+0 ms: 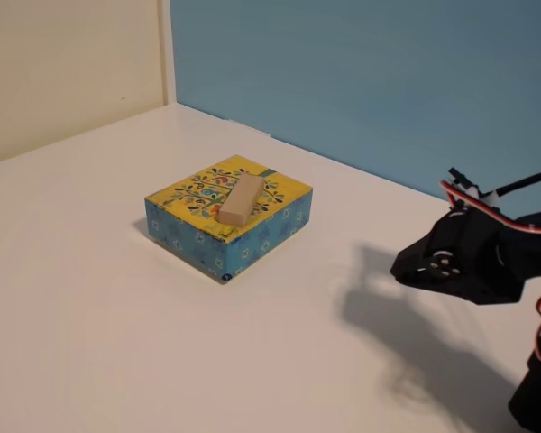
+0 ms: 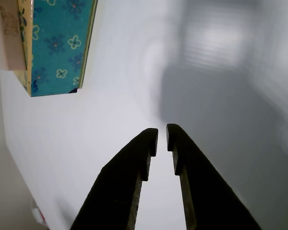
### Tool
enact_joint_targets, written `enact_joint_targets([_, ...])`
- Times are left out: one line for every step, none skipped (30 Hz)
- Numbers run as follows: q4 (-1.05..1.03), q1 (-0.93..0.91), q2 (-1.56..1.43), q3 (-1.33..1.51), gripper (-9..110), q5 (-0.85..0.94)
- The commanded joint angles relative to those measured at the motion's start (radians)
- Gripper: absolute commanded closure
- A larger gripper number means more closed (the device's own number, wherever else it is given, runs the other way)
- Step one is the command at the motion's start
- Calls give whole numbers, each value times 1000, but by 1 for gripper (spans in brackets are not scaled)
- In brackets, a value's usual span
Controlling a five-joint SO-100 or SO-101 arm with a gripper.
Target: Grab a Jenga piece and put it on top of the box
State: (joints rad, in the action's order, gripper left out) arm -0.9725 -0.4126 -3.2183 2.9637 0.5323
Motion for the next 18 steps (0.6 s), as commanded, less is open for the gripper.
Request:
enact_joint_targets([3, 6, -6, -3, 101, 6])
enact_joint_targets([3, 8, -6, -3, 101, 6])
enact_joint_targets([3, 8, -6, -3, 101, 8])
enact_joint_targets([3, 8, -6, -3, 101, 8])
enact_joint_targets([3, 8, -6, -3, 101, 8])
enact_joint_targets([3, 8, -6, -3, 101, 8])
enact_joint_targets([3, 8, -6, -3, 101, 8])
enact_joint_targets([3, 8, -6, -3, 101, 6])
enact_joint_targets([3, 5, -6, -3, 101, 5])
enact_joint_targets([3, 3, -6, -3, 101, 3])
enact_joint_targets([3, 3, -6, -3, 101, 2])
enact_joint_targets([3, 3, -6, -3, 101, 2])
enact_joint_targets([3, 3, -6, -3, 101, 2])
enact_joint_targets([3, 3, -6, -3, 101, 0])
enact_joint_targets([3, 2, -6, -3, 101, 0])
enact_joint_targets([5, 2, -6, -3, 101, 0])
enact_joint_targets([5, 2, -6, -3, 101, -2])
enact_joint_targets([5, 0, -6, -3, 101, -2])
